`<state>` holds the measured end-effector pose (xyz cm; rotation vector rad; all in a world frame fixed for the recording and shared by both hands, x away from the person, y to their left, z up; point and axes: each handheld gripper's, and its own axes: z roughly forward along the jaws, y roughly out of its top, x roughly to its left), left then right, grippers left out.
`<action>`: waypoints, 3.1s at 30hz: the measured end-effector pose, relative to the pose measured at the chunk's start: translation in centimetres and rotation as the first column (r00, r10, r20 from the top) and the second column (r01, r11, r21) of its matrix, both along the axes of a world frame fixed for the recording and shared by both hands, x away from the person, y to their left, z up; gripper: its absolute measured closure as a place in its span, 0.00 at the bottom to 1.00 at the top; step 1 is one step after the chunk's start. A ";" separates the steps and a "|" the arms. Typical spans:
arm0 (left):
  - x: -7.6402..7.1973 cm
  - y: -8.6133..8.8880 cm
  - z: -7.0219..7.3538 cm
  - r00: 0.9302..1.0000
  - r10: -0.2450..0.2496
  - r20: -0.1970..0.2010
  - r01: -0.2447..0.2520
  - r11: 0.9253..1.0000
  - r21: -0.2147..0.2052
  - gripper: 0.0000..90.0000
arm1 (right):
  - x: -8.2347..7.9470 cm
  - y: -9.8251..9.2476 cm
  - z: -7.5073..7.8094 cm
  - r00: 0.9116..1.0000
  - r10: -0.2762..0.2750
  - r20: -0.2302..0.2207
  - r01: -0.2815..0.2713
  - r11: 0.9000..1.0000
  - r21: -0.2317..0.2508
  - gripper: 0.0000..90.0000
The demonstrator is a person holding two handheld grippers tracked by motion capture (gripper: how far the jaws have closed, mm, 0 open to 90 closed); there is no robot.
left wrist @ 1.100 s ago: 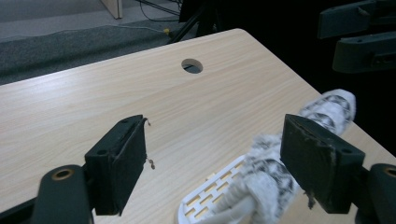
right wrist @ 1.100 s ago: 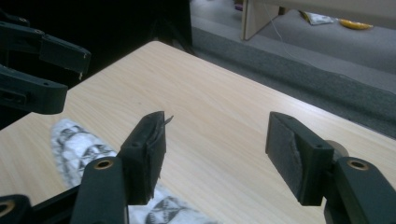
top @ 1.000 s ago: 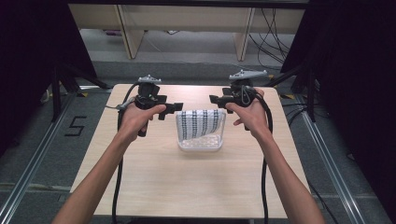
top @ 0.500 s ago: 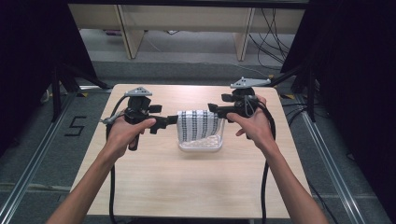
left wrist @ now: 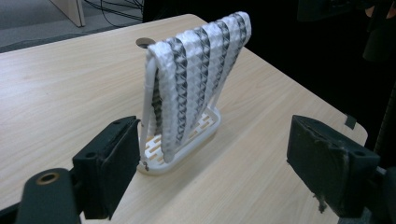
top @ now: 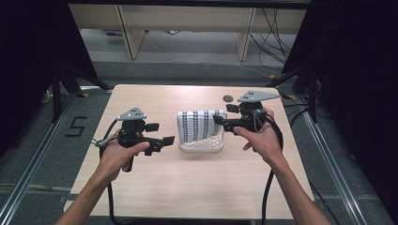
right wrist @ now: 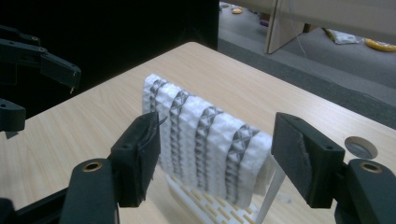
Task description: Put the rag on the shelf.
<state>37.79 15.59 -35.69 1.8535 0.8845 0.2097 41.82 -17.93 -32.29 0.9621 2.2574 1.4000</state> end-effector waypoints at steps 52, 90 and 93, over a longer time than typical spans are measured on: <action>-8.2 2.4 -8.9 0.997 0.038 0.062 -0.039 0.999 0.020 0.19 | -7.4 -2.2 -6.4 0.999 0.032 -0.025 -0.032 0.999 0.014 0.36; -11.7 2.3 -12.2 0.999 0.005 0.048 -0.011 0.994 0.112 0.19 | -11.5 -3.5 -13.5 0.989 0.016 -0.147 -0.017 1.000 -0.006 0.24; -11.9 2.3 -12.4 0.999 -0.004 0.049 -0.002 0.993 0.119 0.19 | -11.8 -3.3 -13.9 0.990 0.024 -0.142 -0.026 1.000 -0.012 0.24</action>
